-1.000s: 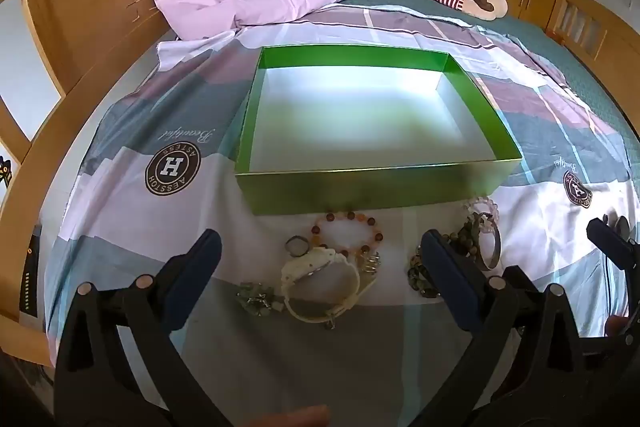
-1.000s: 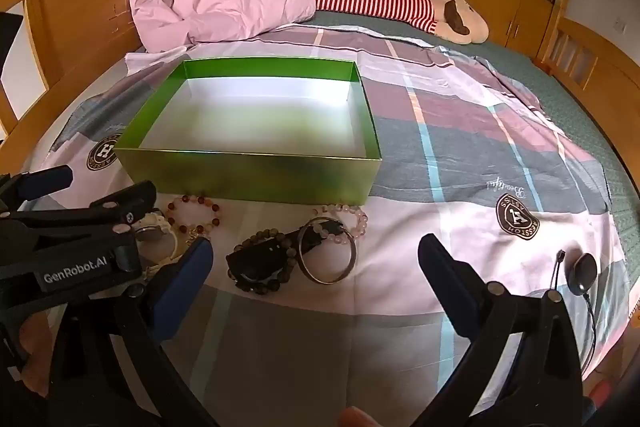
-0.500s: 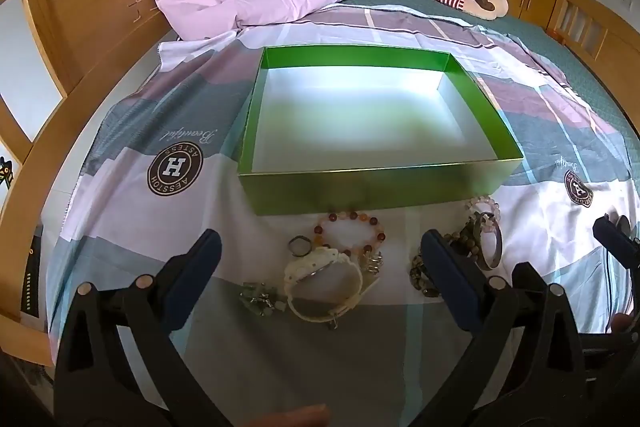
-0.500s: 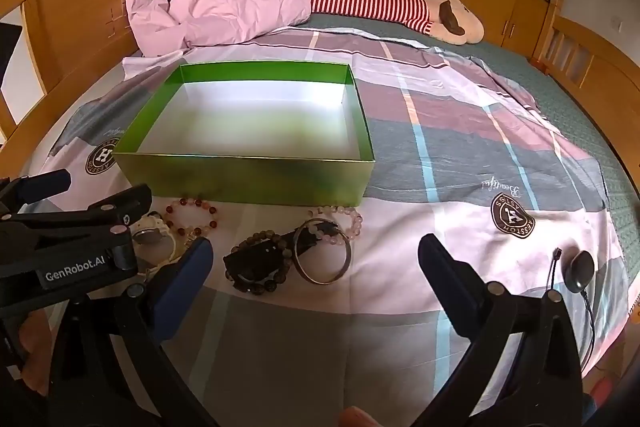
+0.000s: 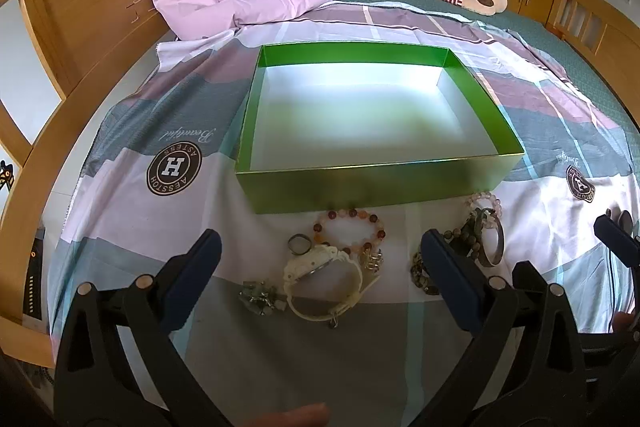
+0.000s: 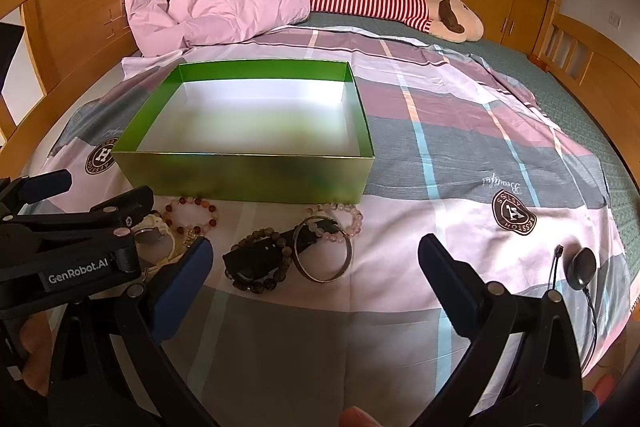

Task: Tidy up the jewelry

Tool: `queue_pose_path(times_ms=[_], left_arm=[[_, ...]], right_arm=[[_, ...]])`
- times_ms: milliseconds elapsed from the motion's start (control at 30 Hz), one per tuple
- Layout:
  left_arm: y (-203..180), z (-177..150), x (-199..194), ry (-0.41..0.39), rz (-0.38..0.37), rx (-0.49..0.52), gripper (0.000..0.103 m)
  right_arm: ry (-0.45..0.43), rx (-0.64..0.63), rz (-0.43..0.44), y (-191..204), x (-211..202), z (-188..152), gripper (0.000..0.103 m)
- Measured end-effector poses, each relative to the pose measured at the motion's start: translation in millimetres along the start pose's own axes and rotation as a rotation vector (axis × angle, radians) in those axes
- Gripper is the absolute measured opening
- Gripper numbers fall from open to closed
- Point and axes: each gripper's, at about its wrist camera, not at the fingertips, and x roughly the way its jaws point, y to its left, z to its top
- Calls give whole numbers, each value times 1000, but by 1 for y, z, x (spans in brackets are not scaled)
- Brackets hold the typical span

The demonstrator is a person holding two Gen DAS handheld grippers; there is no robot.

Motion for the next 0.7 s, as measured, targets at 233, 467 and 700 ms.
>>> queue_pose_path(times_ms=[233, 467, 700], left_arm=[[1, 0, 1, 1, 1, 1, 99], [1, 0, 1, 0, 1, 2, 99], [0, 0, 1, 0, 1, 2, 99]], right_arm=[[1, 3, 1, 2, 0, 0, 100], [1, 2, 1, 3, 0, -1, 100], [1, 1, 2, 2, 1, -2, 100]])
